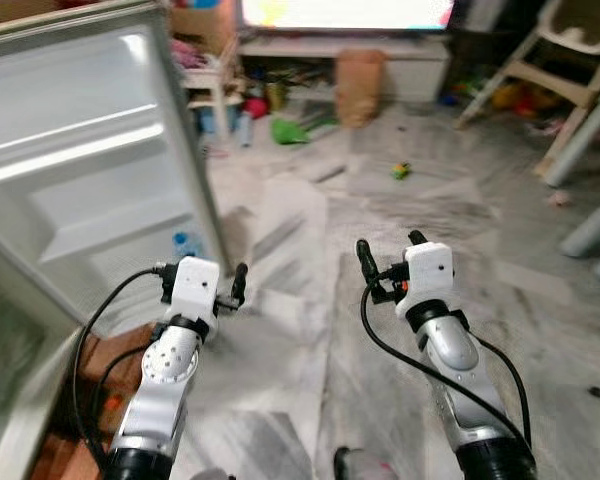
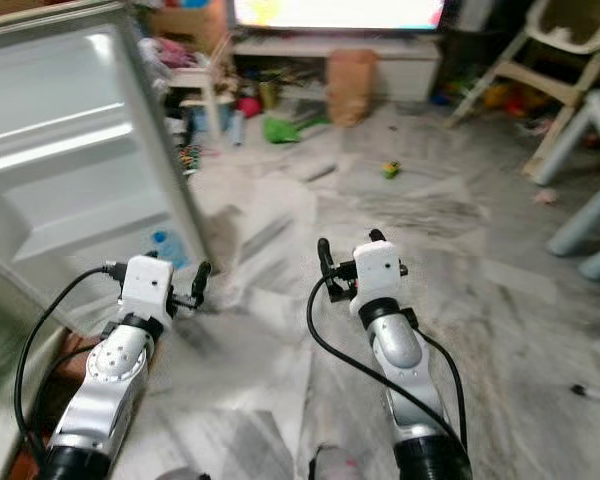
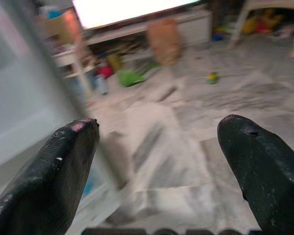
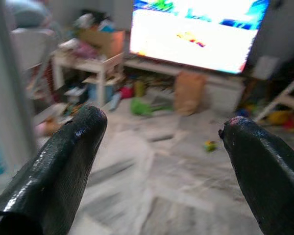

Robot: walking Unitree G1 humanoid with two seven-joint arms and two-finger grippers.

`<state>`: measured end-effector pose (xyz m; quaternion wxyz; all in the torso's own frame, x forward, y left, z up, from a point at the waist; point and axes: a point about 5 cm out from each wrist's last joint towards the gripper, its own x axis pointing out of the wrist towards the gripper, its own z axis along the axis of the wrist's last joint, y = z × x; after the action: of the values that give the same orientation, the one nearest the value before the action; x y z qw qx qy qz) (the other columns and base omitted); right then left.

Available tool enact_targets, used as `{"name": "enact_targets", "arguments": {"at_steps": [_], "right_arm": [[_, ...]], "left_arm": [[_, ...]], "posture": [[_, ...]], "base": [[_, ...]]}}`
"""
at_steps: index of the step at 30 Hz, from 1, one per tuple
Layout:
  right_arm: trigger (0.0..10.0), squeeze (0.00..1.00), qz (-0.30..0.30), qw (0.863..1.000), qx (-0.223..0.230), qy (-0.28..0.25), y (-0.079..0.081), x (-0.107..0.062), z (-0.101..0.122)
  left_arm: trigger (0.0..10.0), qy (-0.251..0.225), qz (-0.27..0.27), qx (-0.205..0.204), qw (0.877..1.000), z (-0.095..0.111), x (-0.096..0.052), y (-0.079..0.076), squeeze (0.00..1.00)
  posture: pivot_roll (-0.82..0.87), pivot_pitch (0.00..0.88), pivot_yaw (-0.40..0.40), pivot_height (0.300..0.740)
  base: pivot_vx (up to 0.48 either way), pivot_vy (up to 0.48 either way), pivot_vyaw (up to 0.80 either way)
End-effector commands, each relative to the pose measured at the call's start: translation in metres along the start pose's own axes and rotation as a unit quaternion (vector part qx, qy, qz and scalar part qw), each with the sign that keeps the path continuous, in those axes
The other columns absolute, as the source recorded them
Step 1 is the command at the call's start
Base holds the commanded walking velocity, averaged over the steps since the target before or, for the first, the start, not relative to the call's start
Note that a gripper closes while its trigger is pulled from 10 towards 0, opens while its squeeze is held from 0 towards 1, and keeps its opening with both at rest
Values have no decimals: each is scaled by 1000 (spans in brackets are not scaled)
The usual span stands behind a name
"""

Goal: Restocking fridge

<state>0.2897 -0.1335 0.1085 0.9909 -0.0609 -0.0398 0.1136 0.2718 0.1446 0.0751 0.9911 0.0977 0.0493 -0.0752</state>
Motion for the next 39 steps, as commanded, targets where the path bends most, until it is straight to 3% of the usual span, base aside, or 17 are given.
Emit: {"name": "enact_targets", "arguments": {"at_steps": [1,24,33,39], "right_arm": [[10000,0,-2,1000,-2,8,-2,-2,-4],[10000,0,-3,1000,8,8,4,-3,-5],[10000,0,-6,999,11,-29,6,11,20],[10000,0,-9,999,10,-35,5,13,23]], "left_arm": [[10000,-9,-13,0,1000,3,2,-4,0],[10000,-11,-23,0,1000,6,1,-8,0],[10000,-9,-16,22,1000,10,-3,6,0],[10000,-16,-18,33,999,19,-1,9,0]], "posture": [[16,72,38,740],[18,89,60,740],[37,112,82,740],[44,131,81,740]], "base": [[416,0,-800],[393,0,-800],[372,0,-800],[121,0,-800]]}}
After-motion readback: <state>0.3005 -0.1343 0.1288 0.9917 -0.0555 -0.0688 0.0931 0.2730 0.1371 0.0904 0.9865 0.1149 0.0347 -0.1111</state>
